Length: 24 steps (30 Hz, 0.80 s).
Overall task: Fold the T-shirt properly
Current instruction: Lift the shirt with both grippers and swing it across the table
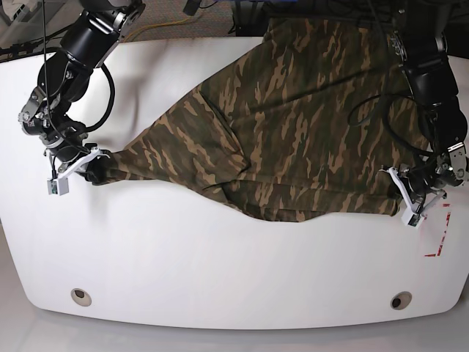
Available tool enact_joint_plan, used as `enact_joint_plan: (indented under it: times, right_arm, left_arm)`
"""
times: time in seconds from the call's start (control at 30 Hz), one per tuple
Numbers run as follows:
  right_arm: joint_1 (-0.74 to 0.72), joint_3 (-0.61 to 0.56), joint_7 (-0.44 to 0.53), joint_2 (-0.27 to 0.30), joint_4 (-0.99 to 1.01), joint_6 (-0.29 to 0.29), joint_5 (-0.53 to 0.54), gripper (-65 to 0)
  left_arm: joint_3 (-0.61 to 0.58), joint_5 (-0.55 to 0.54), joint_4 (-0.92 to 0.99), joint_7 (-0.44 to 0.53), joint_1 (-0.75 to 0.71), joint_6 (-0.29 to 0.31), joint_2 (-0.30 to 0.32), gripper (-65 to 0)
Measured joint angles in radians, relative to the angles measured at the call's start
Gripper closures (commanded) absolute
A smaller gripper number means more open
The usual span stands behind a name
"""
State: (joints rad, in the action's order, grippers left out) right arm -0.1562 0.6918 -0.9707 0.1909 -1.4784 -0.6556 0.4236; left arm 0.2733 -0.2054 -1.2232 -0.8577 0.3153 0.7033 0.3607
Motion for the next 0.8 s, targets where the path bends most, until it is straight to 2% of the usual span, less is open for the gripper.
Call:
enact_joint_plan:
  times: [0.2, 0.43, 0.63, 0.8]
  right_arm:
    - [-0.097, 0.001, -0.008, 0.006, 0.0, 0.003, -0.008, 0.0]
    - [-0.249, -0.106, -0.007, 0.079, 0.001, 0.003, -0.003, 0.0]
    - [-0.429, -0.212, -0.009, 0.141, 0.001, 0.001, 0.001, 0.0]
    - [-0.617, -0.301, -0.029, 0.206, 0.067, -0.001, 0.013, 0.0]
  left_arm:
    - [-0.001, -0.002, -0.269, -0.125, -0.016, -0.003, -0.04, 0.0]
    - [0.001, 0.007, -0.481, -0.223, 0.009, 0.001, -0.042, 0.0]
    - [0.0, -0.005, -0.601, -0.219, 0.118, 0.002, -0.037, 0.0]
    - [0.017, -0.008, -0.627, -0.333, 0.261, 0.003, -0.029, 0.0]
